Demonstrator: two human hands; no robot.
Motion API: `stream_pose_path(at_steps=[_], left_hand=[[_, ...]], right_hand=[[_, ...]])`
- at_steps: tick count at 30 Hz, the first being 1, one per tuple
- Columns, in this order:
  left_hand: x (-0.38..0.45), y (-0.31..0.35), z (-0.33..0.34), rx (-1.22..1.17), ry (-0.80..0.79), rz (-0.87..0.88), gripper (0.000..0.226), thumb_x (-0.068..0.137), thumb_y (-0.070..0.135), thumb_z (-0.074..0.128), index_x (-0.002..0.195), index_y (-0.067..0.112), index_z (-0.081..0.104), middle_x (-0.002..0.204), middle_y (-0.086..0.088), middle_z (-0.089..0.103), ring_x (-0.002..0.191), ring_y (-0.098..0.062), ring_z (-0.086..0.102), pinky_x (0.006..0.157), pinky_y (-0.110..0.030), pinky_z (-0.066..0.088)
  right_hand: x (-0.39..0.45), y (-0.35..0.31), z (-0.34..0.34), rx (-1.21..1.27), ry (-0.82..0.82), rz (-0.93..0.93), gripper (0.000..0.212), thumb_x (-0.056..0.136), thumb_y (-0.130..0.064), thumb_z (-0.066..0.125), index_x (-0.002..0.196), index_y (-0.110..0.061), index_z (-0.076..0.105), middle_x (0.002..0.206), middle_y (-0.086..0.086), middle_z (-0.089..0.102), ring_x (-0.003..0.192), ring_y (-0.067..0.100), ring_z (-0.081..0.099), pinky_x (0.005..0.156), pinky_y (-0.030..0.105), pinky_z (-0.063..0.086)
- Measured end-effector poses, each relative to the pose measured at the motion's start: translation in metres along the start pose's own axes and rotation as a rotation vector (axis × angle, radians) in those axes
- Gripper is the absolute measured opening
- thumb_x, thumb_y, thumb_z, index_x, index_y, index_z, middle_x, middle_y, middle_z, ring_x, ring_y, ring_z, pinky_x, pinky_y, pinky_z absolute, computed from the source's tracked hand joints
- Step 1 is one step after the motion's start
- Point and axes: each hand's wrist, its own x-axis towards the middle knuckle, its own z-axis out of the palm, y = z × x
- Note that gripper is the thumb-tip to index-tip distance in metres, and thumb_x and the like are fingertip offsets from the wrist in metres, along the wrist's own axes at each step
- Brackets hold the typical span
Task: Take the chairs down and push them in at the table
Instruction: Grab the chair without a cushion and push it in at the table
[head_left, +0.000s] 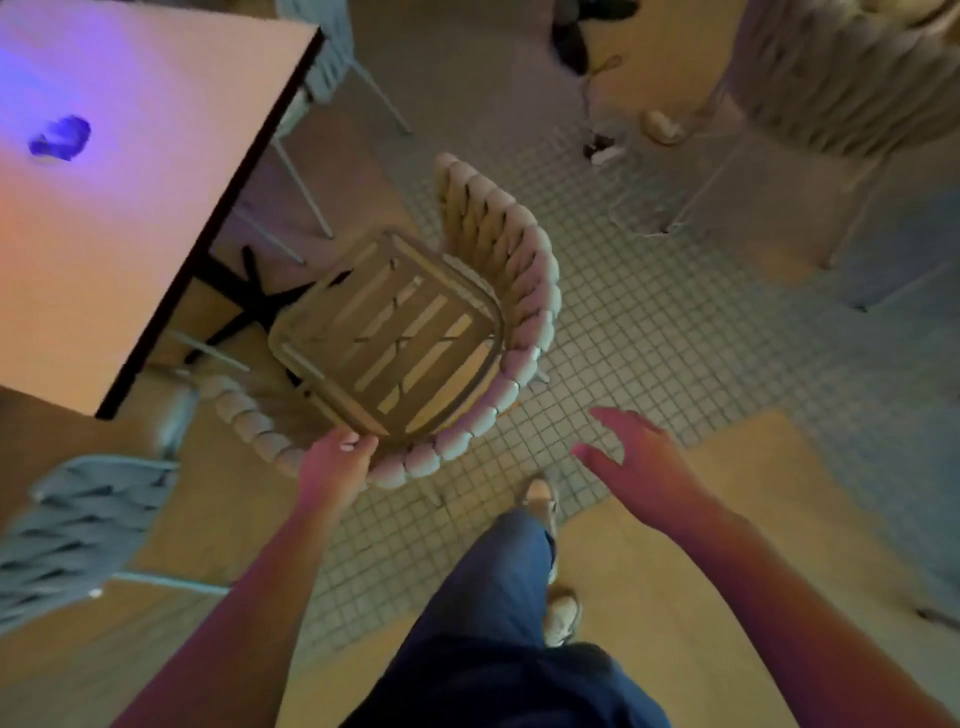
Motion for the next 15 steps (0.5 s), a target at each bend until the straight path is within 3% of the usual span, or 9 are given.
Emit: stream_pose_path(at_steps=[5, 15], left_hand=[[0.030, 0.027, 0.026, -0.106, 0.043, -0.164, 0.036, 0.088, 0.036, 0.059, 0.105, 0.006, 0.068, 0.115, -0.016, 0.069, 0.110, -0.032, 0.061, 0.079, -0.032, 0.040], [0.064, 0.097, 0.028, -0.324, 0.142, -0.395, 0.030, 0.086, 0.034, 0.058, 0.101, 0.009, 0.065, 0.107, -0.015, 0.068, 0.103, -0.033, 0.059, 0.077, -0.034, 0.037]], right_hand=[[0.102, 0.004, -0.035, -0.025, -0.050, -0.097, 0.057, 0.081, -0.059, 0.050, 0.135, -0.042, 0.038, 0.130, -0.004, 0.056, 0.118, 0.020, 0.055, 0.089, 0.037, 0.046], [0.251, -0.044, -0.094, -0.180, -0.188, -0.265, 0.053, 0.090, -0.040, 0.057, 0.139, -0.023, 0.046, 0.138, 0.002, 0.052, 0.125, 0.022, 0.051, 0.097, 0.038, 0.043]])
